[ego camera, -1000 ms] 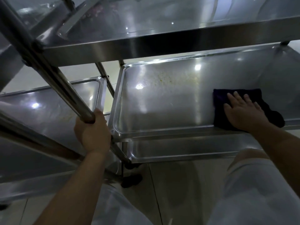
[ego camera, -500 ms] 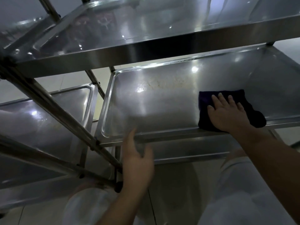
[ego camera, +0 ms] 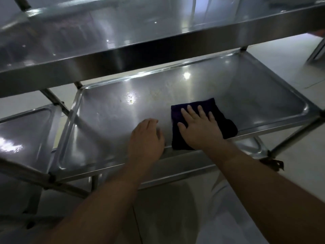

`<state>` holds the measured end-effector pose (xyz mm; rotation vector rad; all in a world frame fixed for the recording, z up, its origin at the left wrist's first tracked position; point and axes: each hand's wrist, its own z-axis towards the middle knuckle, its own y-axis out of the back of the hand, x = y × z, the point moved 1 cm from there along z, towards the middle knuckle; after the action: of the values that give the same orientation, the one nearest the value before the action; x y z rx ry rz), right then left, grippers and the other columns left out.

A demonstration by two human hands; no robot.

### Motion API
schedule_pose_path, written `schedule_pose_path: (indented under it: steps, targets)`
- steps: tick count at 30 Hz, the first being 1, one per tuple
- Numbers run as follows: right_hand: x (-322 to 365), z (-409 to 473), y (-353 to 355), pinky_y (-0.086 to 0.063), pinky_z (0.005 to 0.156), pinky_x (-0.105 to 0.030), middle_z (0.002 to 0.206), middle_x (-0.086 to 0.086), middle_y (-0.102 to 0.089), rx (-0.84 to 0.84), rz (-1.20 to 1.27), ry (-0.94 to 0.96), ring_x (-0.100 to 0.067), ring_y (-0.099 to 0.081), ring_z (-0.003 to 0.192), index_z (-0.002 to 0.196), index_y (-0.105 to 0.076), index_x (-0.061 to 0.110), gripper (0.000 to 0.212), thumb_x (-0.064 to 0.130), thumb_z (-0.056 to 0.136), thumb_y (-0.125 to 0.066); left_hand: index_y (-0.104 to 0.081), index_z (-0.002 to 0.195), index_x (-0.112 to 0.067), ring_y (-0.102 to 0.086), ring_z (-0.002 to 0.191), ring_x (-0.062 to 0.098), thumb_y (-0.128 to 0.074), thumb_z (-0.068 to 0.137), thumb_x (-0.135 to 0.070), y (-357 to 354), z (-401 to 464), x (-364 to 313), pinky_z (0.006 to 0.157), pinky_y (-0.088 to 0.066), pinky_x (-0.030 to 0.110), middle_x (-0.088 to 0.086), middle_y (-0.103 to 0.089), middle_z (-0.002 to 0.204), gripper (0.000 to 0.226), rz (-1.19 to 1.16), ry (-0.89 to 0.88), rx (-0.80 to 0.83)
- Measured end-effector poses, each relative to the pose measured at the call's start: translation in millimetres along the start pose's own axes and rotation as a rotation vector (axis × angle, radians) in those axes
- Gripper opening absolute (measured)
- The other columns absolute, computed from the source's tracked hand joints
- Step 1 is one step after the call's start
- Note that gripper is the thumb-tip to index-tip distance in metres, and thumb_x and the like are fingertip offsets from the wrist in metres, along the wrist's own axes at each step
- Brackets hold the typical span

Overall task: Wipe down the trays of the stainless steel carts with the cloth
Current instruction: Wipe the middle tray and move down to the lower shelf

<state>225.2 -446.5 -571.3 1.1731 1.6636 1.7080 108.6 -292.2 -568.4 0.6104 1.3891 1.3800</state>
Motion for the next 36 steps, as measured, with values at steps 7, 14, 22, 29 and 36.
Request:
schedule_pose_path:
  steps: [7, 14, 22, 29, 36]
  targets:
    - [-49, 6, 14, 0.002, 0.128, -0.048, 0.172, 0.012, 0.000, 0.044, -0.010, 0.069, -0.017, 0.005, 0.158, 0.164, -0.006, 0.036, 0.063, 0.056, 0.105, -0.019, -0.059, 0.131, -0.015, -0.054, 0.122, 0.028, -0.057, 0.100, -0.034, -16, 4, 6, 0.105, -0.046, 0.045, 0.007, -0.058, 0.136, 0.036, 0.029, -0.009, 0.044]
    - [-219, 16, 60, -0.006, 0.126, -0.049, 0.172, 0.009, 0.002, 0.057, -0.035, -0.248, -0.022, 0.000, 0.158, 0.164, -0.007, 0.036, 0.062, 0.053, 0.107, -0.025, -0.058, 0.132, -0.017, -0.054, 0.121, 0.026, -0.058, 0.100, -0.033, -15, 0, 3, 0.104, -0.045, 0.045, 0.005, -0.058, 0.136, 0.035, 0.058, 0.006, 0.043]
    - [-230, 35, 67, -0.002, 0.126, -0.050, 0.172, 0.006, 0.002, 0.036, 0.009, -0.436, -0.028, 0.002, 0.158, 0.165, -0.008, 0.028, 0.064, 0.051, 0.107, -0.024, -0.060, 0.131, -0.015, -0.056, 0.123, 0.026, -0.041, 0.096, -0.042, -17, -2, -2, 0.103, -0.048, 0.045, 0.005, -0.060, 0.136, 0.048, 0.087, 0.001, 0.043]
    - [-12, 46, 6, -0.003, 0.127, -0.046, 0.172, 0.009, -0.010, 0.033, -0.008, 0.215, -0.021, -0.005, 0.158, 0.164, -0.015, 0.031, 0.065, 0.052, 0.104, -0.028, -0.062, 0.129, -0.011, -0.057, 0.119, 0.030, -0.038, 0.094, -0.035, -19, -2, -1, 0.102, -0.047, 0.046, 0.009, -0.062, 0.132, 0.048, 0.069, -0.002, 0.023]
    - [-25, 72, 14, -0.002, 0.128, -0.042, 0.170, 0.016, -0.007, 0.100, -0.035, 0.319, -0.011, -0.004, 0.158, 0.163, -0.012, 0.036, 0.060, 0.050, 0.106, -0.026, -0.059, 0.135, -0.011, -0.055, 0.124, 0.027, -0.038, 0.094, -0.032, -18, -3, 5, 0.108, -0.044, 0.044, 0.009, -0.061, 0.136, 0.050, 0.063, -0.027, 0.027]
